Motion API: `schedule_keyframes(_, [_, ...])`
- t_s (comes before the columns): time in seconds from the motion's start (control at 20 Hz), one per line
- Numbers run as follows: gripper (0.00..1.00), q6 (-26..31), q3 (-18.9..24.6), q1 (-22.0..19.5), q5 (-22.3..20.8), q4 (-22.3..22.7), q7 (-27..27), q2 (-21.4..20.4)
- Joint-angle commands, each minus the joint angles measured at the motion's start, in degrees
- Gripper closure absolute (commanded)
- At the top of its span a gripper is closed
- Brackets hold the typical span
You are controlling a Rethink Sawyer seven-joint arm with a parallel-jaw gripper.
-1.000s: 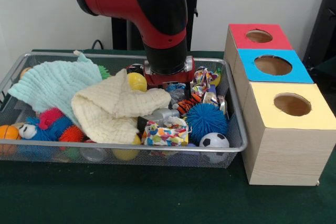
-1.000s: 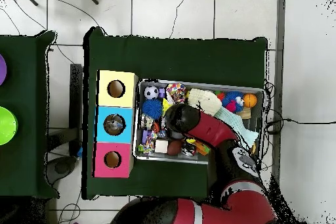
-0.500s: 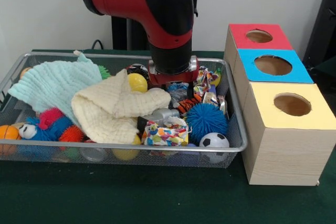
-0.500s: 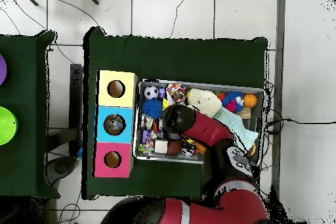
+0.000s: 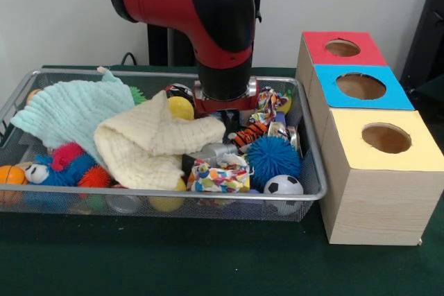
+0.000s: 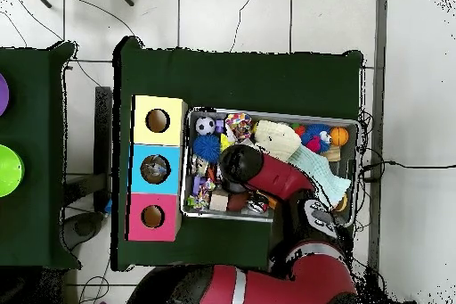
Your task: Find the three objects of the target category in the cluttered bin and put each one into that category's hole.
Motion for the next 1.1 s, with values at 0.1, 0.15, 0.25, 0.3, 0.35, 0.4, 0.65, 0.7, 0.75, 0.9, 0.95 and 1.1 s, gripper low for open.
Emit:
schedule_keyframes(0.1, [1.00, 5.05, -1.94, -0.11, -2.18, 3.90, 11.00, 7.67])
schedule_keyframes(0.15, [1.00, 5.24, -2.07, -0.03, -2.17, 3.69, 11.09, 7.70])
schedule_keyframes(0.25, [1.00, 5.75, -2.38, 0.12, -2.18, 3.13, 11.21, 7.82])
schedule_keyframes(0.3, [1.00, 6.01, -2.54, 0.23, -2.25, 2.92, 11.18, 7.84])
schedule_keyframes(0.35, [1.00, 6.27, -2.70, 0.33, -2.32, 2.71, 11.15, 7.87])
schedule_keyframes(0.4, [1.00, 6.53, -2.86, 0.44, -2.39, 2.51, 11.12, 7.89])
schedule_keyframes(0.65, [1.00, 7.79, -3.61, 0.99, -3.44, 1.02, 9.42, 7.52])
schedule_keyframes(0.7, [1.00, 7.36, -3.55, 0.92, -3.28, 1.26, 9.45, 7.36])
schedule_keyframes(0.75, [1.00, 6.57, -3.54, 0.98, -3.29, 1.47, 9.46, 7.30])
schedule_keyframes(0.9, [1.00, 3.76, -2.97, 0.57, -3.45, 2.28, 8.81, 7.03])
schedule_keyframes(0.95, [1.00, 2.70, -2.80, 0.43, -3.40, 2.66, 8.87, 6.94])
schedule_keyframes(1.1, [1.00, 0.80, -2.64, 0.27, -3.54, 3.30, 8.86, 6.73])
